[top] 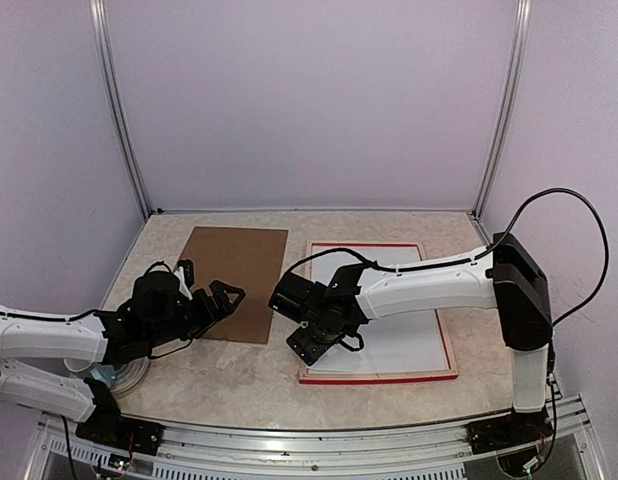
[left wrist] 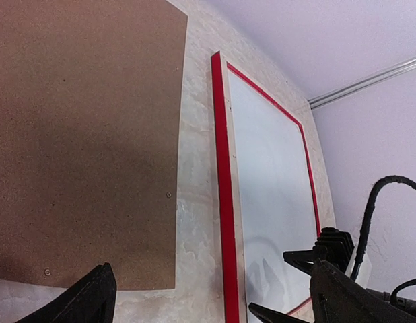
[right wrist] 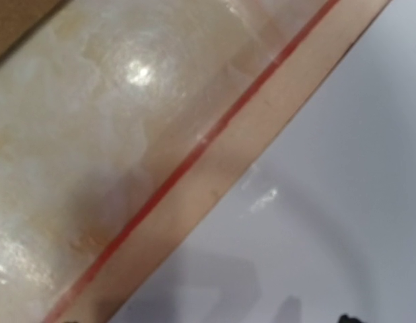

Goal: Put the photo into the frame
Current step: Pick up the backboard from the center of the board.

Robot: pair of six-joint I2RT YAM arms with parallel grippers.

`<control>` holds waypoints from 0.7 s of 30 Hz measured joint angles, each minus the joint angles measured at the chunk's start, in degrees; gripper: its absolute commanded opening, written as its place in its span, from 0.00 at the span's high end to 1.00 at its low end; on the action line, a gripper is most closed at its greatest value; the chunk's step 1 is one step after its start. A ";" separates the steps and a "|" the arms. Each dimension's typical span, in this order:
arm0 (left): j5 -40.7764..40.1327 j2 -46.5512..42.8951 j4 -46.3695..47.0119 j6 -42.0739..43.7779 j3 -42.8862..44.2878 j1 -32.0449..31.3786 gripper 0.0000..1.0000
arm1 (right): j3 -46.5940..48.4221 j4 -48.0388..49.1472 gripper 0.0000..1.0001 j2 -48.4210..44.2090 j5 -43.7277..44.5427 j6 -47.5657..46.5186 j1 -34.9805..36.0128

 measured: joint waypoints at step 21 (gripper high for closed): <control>0.87 1.36 1.11 -0.24 0.00 0.15 0.01 | -2.71 0.26 0.17 -0.44 -0.17 0.66 0.39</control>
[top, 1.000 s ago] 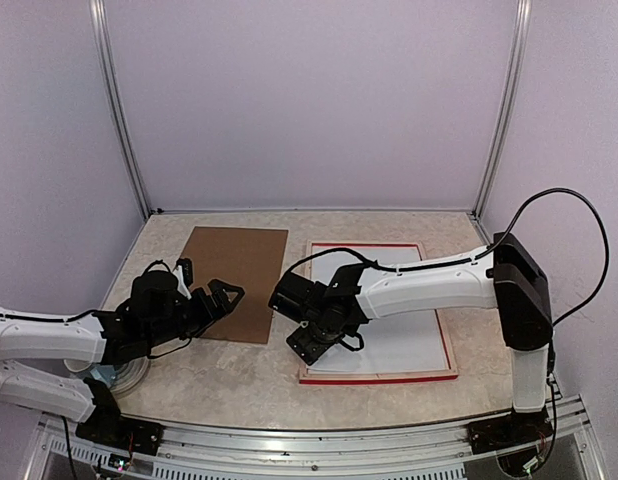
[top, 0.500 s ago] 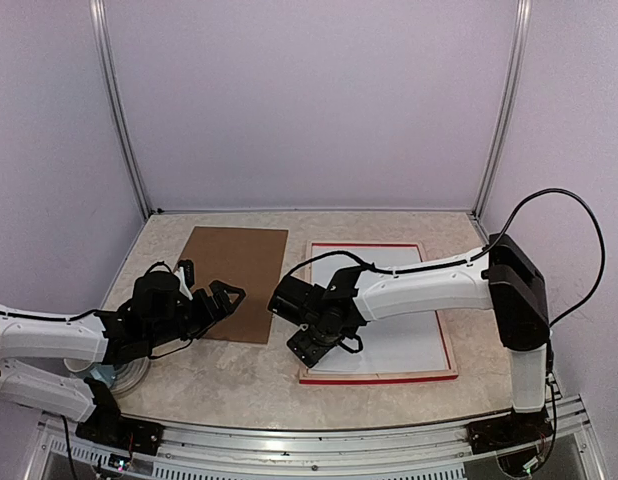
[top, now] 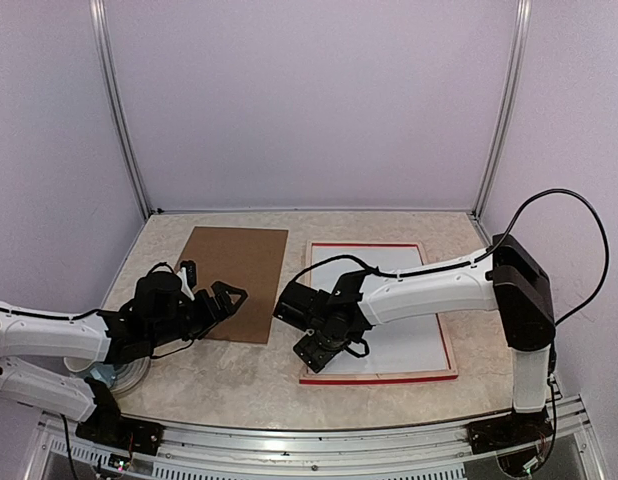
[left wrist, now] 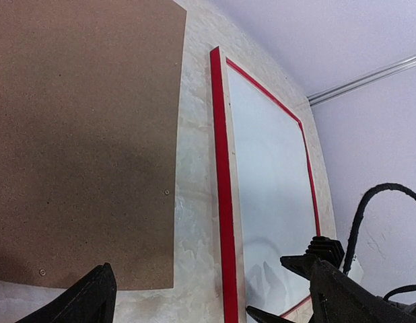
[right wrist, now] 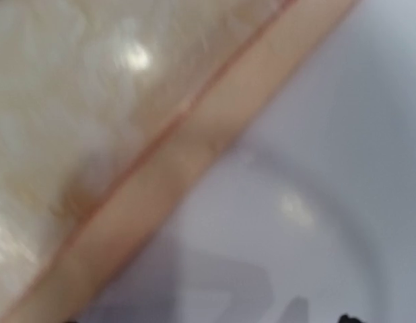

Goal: Put the photo into the frame
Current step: Pick up the backboard from the center of the board.

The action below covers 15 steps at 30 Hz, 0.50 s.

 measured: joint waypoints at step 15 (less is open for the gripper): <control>0.39 1.03 0.59 -0.02 0.02 0.00 0.01 | -2.21 -3.04 0.14 -0.76 0.85 -0.04 0.02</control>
